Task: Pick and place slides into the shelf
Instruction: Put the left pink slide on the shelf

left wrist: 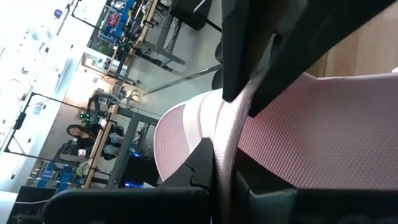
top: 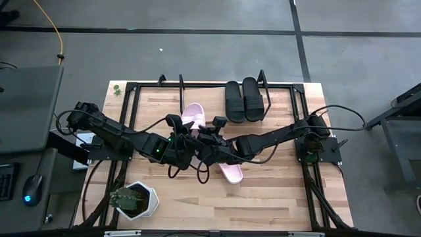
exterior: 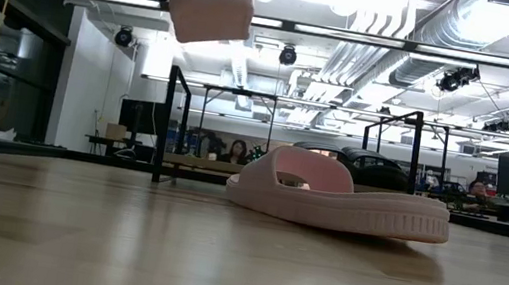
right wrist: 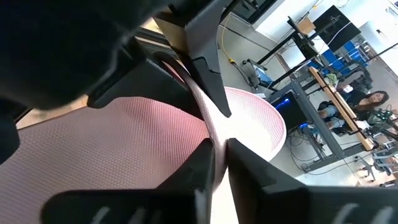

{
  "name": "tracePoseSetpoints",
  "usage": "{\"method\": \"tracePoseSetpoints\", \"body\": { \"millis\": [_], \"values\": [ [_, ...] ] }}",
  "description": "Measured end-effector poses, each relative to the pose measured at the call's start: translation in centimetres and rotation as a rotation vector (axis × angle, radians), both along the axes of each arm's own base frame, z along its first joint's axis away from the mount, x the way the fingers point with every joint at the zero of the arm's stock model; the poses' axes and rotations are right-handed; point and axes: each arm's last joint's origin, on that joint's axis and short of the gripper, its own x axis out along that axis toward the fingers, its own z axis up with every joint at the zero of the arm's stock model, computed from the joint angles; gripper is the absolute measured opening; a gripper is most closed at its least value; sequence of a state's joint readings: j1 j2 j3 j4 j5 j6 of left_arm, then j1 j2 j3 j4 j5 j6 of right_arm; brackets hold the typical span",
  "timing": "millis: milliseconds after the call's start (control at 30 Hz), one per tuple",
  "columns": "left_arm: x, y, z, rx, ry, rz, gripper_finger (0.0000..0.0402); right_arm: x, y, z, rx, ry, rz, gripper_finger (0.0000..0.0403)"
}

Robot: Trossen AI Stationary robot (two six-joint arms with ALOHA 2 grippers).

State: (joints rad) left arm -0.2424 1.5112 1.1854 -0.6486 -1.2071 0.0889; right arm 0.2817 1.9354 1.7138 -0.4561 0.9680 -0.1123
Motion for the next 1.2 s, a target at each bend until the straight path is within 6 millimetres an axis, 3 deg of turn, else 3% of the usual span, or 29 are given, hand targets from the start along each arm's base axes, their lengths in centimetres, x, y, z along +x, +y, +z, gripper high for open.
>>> {"method": "tracePoseSetpoints", "body": {
  "millis": [300, 567, 700, 833, 1200],
  "values": [
    [-0.1, 0.0, -0.1, -0.006, -0.003, 0.004, 0.0002, 0.0, 0.0, 0.0, -0.015, 0.021, 0.013, 0.0108],
    [-0.2, 0.1, -0.1, 0.001, 0.009, 0.009, 0.0001, -0.3, 0.4, 0.2, -0.116, 0.031, -0.056, 0.0119],
    [-0.3, 0.2, -0.2, 0.018, 0.032, 0.017, 0.0001, -1.0, 0.7, 1.2, -0.094, -0.005, -0.055, 0.0119],
    [-0.3, 1.3, -0.2, -0.015, 0.045, 0.032, 0.0001, -2.1, 1.1, 2.2, -0.066, -0.025, -0.047, 0.0119],
    [0.1, 6.9, -0.5, -0.136, 0.147, 0.091, 0.0, -5.6, 1.1, 5.1, -0.043, -0.019, -0.045, 0.0119]
  ]
}}
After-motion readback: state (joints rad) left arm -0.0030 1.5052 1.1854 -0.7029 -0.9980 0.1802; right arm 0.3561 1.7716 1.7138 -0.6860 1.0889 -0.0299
